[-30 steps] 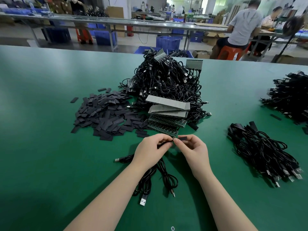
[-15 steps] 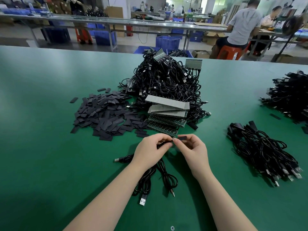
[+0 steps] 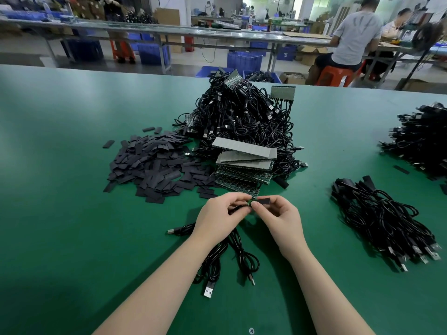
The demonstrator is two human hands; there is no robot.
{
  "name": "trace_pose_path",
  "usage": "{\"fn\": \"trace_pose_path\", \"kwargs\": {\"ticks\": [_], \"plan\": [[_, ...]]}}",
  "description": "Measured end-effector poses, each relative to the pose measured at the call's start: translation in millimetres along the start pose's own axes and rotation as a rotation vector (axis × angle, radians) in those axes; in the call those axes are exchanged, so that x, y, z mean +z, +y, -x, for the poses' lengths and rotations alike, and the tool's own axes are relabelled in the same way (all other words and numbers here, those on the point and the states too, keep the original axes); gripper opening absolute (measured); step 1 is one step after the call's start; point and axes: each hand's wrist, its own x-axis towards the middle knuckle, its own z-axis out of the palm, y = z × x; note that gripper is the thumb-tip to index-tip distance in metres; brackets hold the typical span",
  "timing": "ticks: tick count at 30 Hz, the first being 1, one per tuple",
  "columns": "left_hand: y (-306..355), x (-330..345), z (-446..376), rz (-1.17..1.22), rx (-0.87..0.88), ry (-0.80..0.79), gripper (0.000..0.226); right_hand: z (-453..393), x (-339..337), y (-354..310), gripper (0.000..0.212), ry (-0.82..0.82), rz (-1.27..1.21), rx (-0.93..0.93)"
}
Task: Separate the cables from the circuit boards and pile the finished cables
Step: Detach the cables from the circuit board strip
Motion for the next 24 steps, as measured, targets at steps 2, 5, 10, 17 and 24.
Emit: {"fn": "trace_pose_path", "kwargs": {"ticks": [2,5,10,17,24], "plan": [[0.3,0.0,0.4,0.009,0.018,-0.002,0.020,0.3,-0.7,-0.7,0.009,-0.016,0.008,-0.009],[0.7,-0.2,1.1,0.019,0.035,0.000,0.022,0.5,-3.2,-1.8,0.011,-0.052,0.013,-0.011],[0.4,0.6,1.0,0.032,0.041,0.017,0.023,3.4,-2.1,-3.7,0.025,-0.041,-0.050,-0.028],[0.6,0.8,1.1,0.005,0.045,0.033,0.024,2.7,-3.2,-3.3,0.018,0.052,-0.115,-0.017],[0.4,0.9,1.4,0.039,0.040,0.009,0.029,1.7,-3.4,-0.3,0.018,0.064,-0.071,-0.015]]}}
